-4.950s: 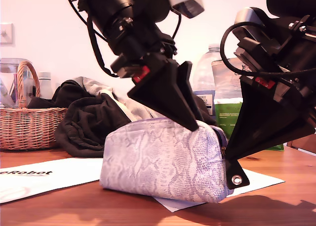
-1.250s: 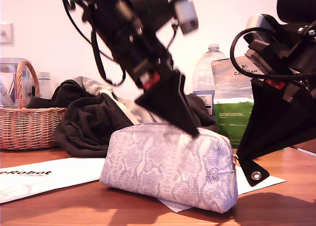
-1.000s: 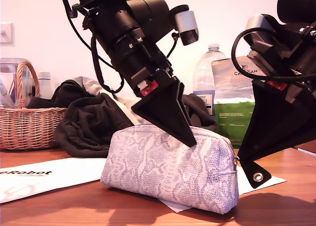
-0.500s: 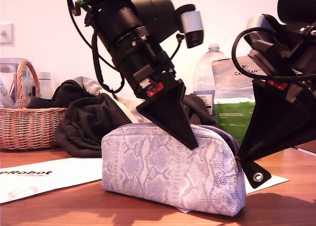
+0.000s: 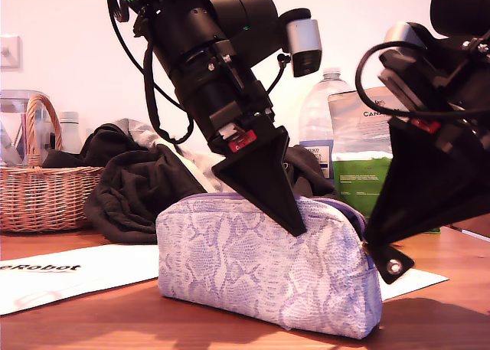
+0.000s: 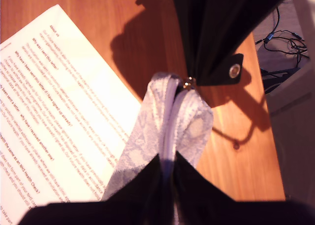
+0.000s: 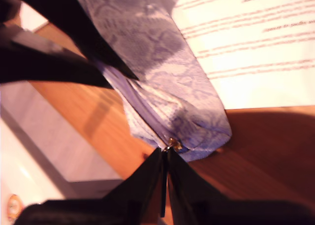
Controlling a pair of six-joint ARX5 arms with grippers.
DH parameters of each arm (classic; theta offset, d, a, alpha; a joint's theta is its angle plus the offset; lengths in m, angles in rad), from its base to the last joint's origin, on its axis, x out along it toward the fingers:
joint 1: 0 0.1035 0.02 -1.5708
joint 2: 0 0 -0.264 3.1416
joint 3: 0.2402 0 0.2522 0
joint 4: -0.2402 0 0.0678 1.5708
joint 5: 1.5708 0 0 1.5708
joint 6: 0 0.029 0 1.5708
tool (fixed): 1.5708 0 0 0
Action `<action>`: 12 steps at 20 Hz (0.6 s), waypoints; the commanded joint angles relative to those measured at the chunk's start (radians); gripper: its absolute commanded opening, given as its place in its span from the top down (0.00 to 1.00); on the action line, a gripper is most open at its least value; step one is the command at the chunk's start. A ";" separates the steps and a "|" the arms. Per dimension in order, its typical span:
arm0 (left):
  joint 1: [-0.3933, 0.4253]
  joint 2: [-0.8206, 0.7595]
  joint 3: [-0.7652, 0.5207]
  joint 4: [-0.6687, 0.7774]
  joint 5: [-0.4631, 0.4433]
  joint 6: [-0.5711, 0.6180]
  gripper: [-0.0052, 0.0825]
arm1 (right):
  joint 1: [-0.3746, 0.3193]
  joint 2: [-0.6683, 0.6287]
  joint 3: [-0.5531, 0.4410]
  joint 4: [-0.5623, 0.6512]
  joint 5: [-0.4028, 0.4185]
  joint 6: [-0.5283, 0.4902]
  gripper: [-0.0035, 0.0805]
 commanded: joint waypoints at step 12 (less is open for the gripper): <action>-0.033 0.024 -0.007 -0.004 -0.032 0.016 0.97 | 0.000 -0.031 0.124 0.000 -0.060 0.028 0.97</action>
